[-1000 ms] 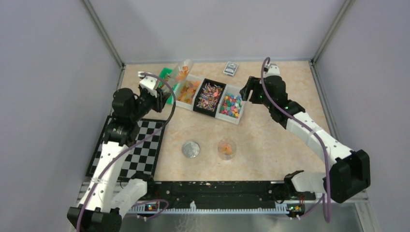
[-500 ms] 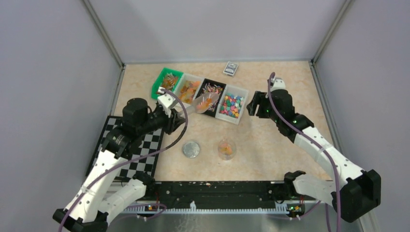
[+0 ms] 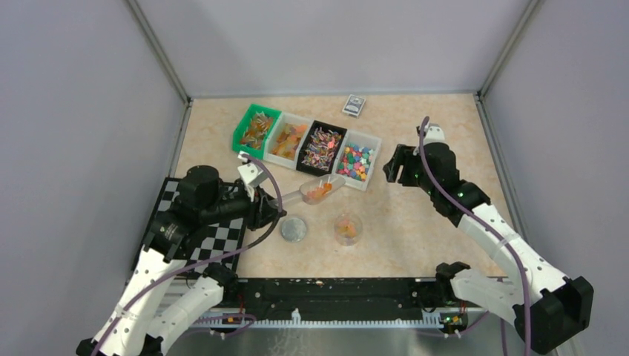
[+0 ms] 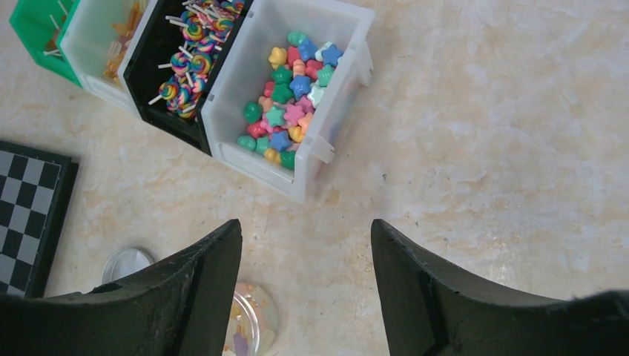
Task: Pack the candies
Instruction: Place the fake candies in the packing bottle.
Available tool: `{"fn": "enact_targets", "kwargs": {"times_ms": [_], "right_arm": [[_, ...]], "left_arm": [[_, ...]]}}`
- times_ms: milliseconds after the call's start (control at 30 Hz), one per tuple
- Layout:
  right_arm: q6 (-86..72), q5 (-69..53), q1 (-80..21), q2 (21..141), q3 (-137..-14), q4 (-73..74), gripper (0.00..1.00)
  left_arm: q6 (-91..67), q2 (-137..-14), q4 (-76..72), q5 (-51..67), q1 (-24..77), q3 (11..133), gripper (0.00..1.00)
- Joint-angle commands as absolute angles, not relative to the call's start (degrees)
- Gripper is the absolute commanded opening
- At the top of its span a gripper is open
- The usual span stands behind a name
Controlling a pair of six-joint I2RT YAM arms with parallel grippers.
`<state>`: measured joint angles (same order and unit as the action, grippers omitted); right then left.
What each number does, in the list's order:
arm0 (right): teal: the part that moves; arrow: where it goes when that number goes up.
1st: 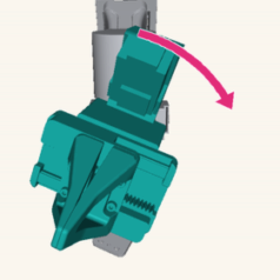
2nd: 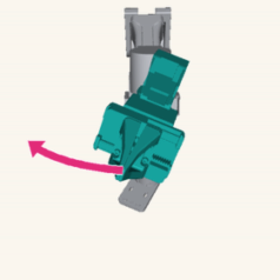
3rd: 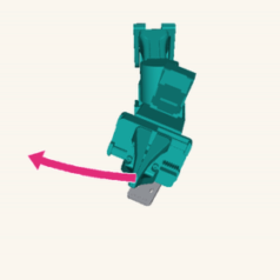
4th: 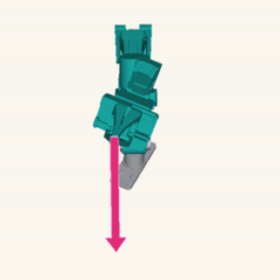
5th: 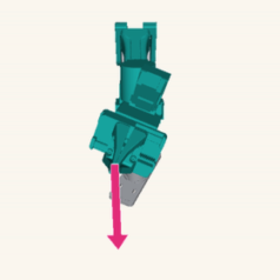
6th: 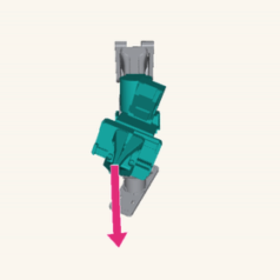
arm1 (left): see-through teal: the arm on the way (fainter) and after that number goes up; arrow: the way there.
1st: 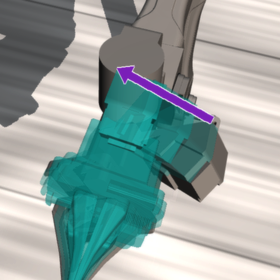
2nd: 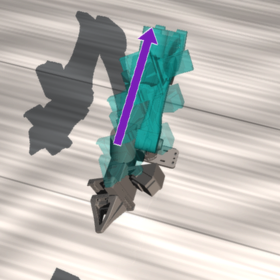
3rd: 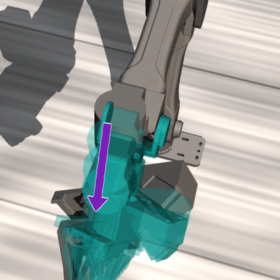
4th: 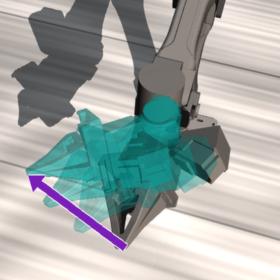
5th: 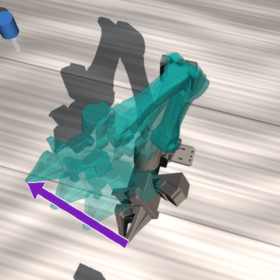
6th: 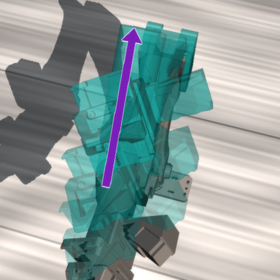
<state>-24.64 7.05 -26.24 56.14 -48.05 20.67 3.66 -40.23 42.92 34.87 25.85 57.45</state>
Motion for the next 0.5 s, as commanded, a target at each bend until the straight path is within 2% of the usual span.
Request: {"fn": "enact_targets", "kwargs": {"times_ms": [0,467], "right_arm": [[-24.87,8.0,-26.72,54.68,-48.53,20.28,0.63],[-24.64,8.08,-26.72,54.32,-49.04,19.22,0.63]], "left_arm": [[0.81,-38.46,43.94,39.08,26.45,55.83,0.0],[0.74,-37.49,46.12,37.77,27.6,51.23,0.0]]}}
